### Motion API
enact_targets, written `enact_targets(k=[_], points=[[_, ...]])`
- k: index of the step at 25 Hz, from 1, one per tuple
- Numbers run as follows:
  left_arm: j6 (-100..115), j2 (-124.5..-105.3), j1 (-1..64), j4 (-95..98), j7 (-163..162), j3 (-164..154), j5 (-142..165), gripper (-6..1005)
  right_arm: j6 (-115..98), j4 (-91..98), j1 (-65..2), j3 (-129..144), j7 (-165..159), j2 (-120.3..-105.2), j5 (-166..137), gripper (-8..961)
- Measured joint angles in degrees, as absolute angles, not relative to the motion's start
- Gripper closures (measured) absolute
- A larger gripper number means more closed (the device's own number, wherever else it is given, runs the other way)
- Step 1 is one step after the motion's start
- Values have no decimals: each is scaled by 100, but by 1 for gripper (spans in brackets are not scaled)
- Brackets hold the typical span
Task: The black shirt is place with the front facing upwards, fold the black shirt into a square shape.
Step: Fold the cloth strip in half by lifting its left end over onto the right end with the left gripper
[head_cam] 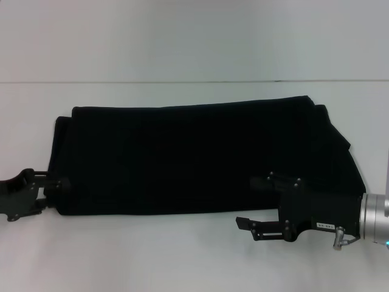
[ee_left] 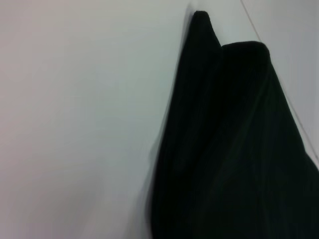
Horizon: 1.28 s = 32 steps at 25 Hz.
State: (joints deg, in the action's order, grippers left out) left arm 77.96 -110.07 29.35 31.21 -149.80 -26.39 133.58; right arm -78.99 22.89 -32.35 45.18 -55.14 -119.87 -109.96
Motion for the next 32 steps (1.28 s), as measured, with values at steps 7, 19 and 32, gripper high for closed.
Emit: enact_targets(k=[7,19,32], points=[[7836,-10989,2947,3224,-14979,-2761,13362,666,-7902,2308,-3235,4517,-5544,-11987,-10975,3],[7778,-10942,2950,3229,-15177,-2920,13456,907,-7970,2294,-3235,4486,-5544,-11987,-10976,4],[7957,-10762,2554,3438,-14979,-2381,13226,970,-8120,2346,-3132,4048,-5555,-11936,-10961,3]])
